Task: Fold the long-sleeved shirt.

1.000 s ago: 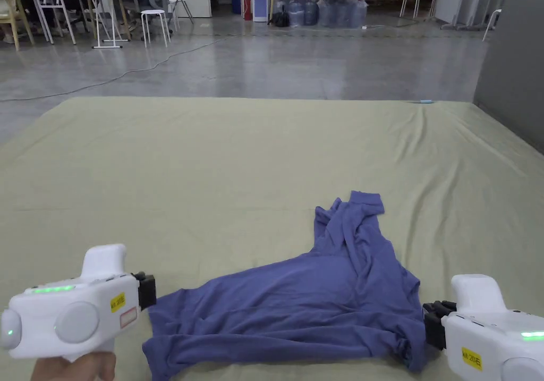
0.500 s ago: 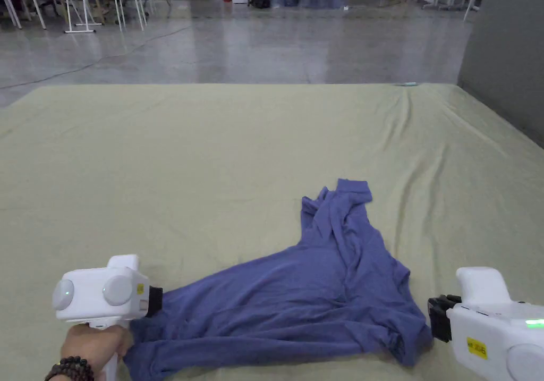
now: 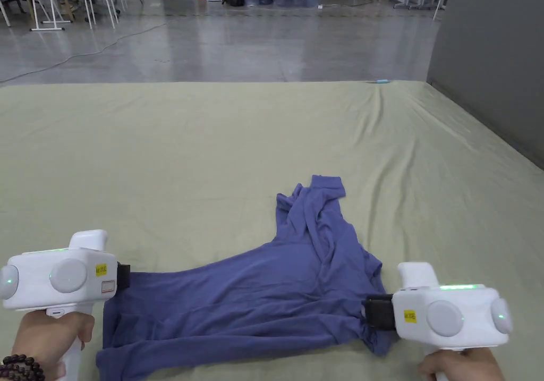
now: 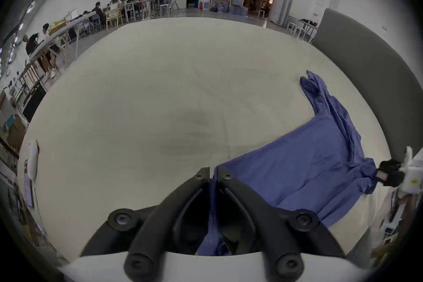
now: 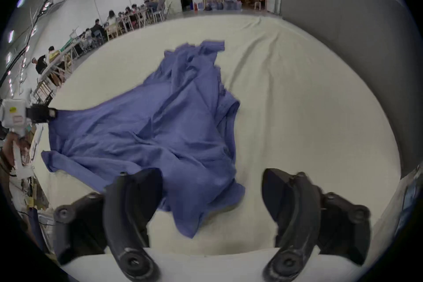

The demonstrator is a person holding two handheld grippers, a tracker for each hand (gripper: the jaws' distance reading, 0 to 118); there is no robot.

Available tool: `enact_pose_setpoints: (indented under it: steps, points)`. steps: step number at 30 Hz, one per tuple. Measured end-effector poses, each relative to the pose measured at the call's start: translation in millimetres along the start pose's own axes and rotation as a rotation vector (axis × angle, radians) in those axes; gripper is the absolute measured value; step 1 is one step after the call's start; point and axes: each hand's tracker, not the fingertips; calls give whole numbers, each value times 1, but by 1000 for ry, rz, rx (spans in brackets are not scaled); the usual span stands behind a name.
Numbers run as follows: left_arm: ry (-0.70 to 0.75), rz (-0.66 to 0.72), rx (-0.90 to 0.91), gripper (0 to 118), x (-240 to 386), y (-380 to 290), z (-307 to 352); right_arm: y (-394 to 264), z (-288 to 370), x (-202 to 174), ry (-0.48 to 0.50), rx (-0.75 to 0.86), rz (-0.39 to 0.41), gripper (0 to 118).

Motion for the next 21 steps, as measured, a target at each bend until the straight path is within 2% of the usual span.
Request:
enact_pose_setpoints:
  steps: [1, 2, 3, 5, 6, 8, 11, 13, 17, 21]
  points:
    - [-1, -1, 6, 0, 0, 1, 1, 0, -11, -2, -10, -32, -4, 34]
    - [-4, 1, 12, 0, 0, 1, 2, -1, -18, -3, 9, -62, -15, 19]
    - [-12, 6, 18, 0, -1, 1, 4, -1, -22, -4, 59, -56, -28, 11]
    - [-23, 30, 23, 0, 0, 2, 12, 6, -8, -9, 8, -10, 28, 9]
    - [-43, 49, 40, 0, -1, 5, 17, 10, 1, -8, 34, 7, 33, 8]
    - [-65, 68, 104, 0, -10, 15, 24, 25, 24, -3, 69, 98, -7, 8]
    - [-118, 112, 206, 0, -16, 47, 50, 66, 56, -2, 44, 202, 51, 8]
    - [-147, 136, 249, 0, -15, 77, 71, 105, 74, -1, 28, 262, 74, 8]
    - [-110, 69, 379, 0, -4, 150, 111, 192, 110, 0, -27, 393, 111, 8]
    - [-78, 75, 494, 0, 7, 234, 150, 296, 152, -4, -13, 497, 131, 8]
